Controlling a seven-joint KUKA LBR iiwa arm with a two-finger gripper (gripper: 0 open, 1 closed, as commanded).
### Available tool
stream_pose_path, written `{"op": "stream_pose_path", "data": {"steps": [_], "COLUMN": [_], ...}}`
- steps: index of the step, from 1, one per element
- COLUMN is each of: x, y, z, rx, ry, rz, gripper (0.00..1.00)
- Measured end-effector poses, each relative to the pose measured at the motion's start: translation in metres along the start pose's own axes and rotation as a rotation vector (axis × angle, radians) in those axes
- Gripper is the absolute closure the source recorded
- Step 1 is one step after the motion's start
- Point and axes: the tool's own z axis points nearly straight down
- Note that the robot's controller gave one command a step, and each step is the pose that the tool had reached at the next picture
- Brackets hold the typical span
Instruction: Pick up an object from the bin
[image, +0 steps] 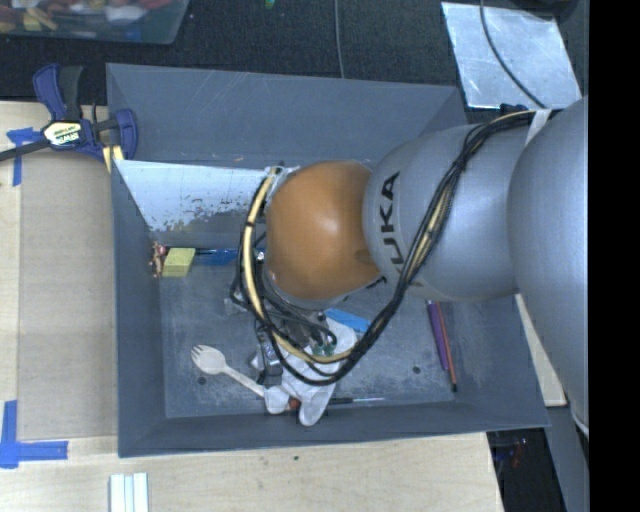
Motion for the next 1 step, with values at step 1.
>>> {"op": "stream_pose_path", "data": {"steps": [1], "x": [-0.0159], "y": [-0.0134], "z": [0.043], "rx": [0.001], "ry": [0.004], "rz": [-0.19], "gripper": [0.0]}}
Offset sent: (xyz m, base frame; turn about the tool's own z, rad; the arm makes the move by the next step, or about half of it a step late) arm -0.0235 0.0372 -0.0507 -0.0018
